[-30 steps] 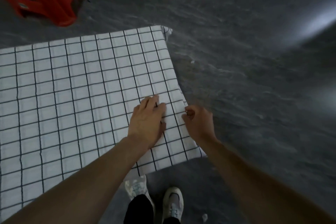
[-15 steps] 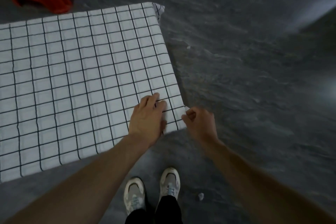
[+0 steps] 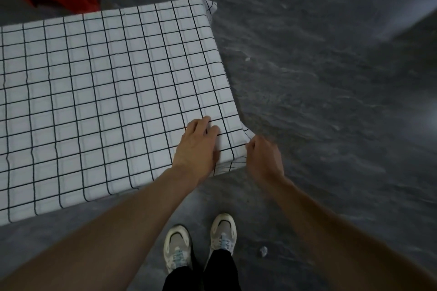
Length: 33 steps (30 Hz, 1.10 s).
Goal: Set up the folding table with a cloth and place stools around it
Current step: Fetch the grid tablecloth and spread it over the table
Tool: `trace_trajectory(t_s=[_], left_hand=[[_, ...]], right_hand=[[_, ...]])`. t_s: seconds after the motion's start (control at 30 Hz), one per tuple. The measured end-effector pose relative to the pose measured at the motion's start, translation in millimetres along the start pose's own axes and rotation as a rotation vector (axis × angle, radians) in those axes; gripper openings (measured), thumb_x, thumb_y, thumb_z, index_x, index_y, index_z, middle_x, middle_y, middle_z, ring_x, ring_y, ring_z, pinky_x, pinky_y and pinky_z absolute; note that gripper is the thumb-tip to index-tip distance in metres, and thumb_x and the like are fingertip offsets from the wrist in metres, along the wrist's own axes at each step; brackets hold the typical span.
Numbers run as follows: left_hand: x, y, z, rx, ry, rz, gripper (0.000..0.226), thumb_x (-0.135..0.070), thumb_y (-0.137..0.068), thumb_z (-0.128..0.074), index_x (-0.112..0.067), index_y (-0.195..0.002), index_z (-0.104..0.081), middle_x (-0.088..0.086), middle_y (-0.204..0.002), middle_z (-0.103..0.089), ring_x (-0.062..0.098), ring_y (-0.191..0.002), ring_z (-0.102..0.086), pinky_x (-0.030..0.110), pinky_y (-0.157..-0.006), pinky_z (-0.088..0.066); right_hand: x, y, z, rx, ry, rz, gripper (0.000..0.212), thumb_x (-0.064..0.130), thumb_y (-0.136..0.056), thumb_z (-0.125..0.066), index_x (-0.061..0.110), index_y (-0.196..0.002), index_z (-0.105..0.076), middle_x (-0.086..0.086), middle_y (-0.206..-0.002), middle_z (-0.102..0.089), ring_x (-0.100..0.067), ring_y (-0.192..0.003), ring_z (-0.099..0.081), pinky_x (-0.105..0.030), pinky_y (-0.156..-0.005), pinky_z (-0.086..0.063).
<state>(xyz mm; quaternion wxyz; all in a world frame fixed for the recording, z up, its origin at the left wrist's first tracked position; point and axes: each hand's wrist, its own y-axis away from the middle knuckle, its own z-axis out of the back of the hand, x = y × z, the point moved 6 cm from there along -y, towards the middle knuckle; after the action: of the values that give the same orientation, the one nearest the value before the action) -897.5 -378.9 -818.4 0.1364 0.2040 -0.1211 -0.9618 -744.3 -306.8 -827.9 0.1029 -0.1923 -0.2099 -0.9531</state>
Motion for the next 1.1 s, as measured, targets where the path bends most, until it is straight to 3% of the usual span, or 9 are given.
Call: trace_trajectory(t_s=[0.1,0.23,0.4,0.53,0.67,0.8,0.87,1.1], left_hand=[[-2,2,2,0.016,0.012,0.003,0.06,-0.032,-0.085,-0.068,-0.021,-0.138,-0.042,0.005,-0.157,-0.018,0.024,-0.141,-0.014,0.039,-0.113,-0.032],[-2,14,5,0.015,-0.105,-0.023,0.068,-0.049,-0.079,-0.068,-0.023,-0.137,-0.043,0.003,-0.152,-0.027,0.025,-0.138,-0.025,0.041,-0.112,-0.03],[7,33,13,-0.059,-0.176,0.014,0.049,-0.034,-0.072,-0.076,-0.017,-0.113,-0.057,0.0,-0.126,-0.049,0.026,-0.113,-0.047,0.041,-0.093,-0.042],[10,43,12,-0.01,-0.214,-0.024,0.044,-0.02,-0.072,-0.073,-0.015,-0.114,-0.061,0.0,-0.135,-0.045,0.024,-0.119,-0.044,0.038,-0.095,-0.044],[13,50,9,-0.009,-0.213,-0.019,0.045,-0.013,-0.069,-0.075,-0.006,-0.111,-0.064,0.006,-0.139,-0.045,0.027,-0.122,-0.045,0.04,-0.097,-0.044],[11,55,5,-0.088,-0.171,-0.042,0.043,-0.001,-0.066,-0.076,0.001,-0.107,-0.066,0.012,-0.127,-0.056,0.032,-0.112,-0.055,0.042,-0.092,-0.049],[9,59,2,-0.138,-0.148,-0.083,0.036,0.002,-0.068,-0.075,0.002,-0.103,-0.067,0.012,-0.12,-0.06,0.032,-0.107,-0.059,0.042,-0.089,-0.05],[6,62,5,-0.18,-0.123,-0.099,0.025,0.0,-0.071,-0.074,0.0,-0.095,-0.07,0.011,-0.115,-0.064,0.032,-0.103,-0.061,0.042,-0.088,-0.051]], right_hand=[[1,-2,-2,0.04,0.04,0.019,0.029,0.018,-0.101,-0.042,0.013,-0.073,-0.052,-0.002,-0.07,-0.056,-0.016,-0.064,-0.053,-0.031,-0.055,-0.039],[1,-5,-3,0.106,0.074,0.014,0.03,0.018,-0.101,-0.038,0.007,-0.081,-0.058,-0.01,-0.081,-0.065,-0.025,-0.074,-0.064,-0.036,-0.062,-0.048],[0,-2,-2,0.052,0.059,0.041,0.027,0.02,-0.102,-0.039,0.011,-0.081,-0.055,-0.006,-0.082,-0.062,-0.023,-0.076,-0.062,-0.035,-0.064,-0.046],[22,11,3,-0.019,0.027,0.363,0.013,0.03,-0.091,-0.065,0.019,-0.094,-0.058,0.004,-0.096,-0.056,-0.013,-0.09,-0.051,-0.028,-0.078,-0.044],[46,28,-14,0.119,0.195,0.635,0.041,0.028,-0.075,-0.082,0.017,-0.111,-0.066,0.003,-0.108,-0.058,-0.014,-0.103,-0.05,-0.03,-0.09,-0.045],[56,32,-12,-0.025,0.228,0.713,0.02,-0.001,-0.067,-0.08,0.01,-0.079,-0.068,-0.004,-0.081,-0.063,-0.023,-0.08,-0.056,-0.036,-0.069,-0.048],[56,33,-12,-0.11,0.229,0.746,0.022,-0.007,-0.064,-0.078,0.009,-0.065,-0.062,-0.005,-0.067,-0.058,-0.024,-0.068,-0.054,-0.036,-0.059,-0.044],[56,39,-13,-0.141,0.258,0.802,0.03,-0.016,-0.063,-0.07,0.01,-0.063,-0.055,-0.005,-0.067,-0.053,-0.023,-0.064,-0.049,-0.032,-0.058,-0.033]])
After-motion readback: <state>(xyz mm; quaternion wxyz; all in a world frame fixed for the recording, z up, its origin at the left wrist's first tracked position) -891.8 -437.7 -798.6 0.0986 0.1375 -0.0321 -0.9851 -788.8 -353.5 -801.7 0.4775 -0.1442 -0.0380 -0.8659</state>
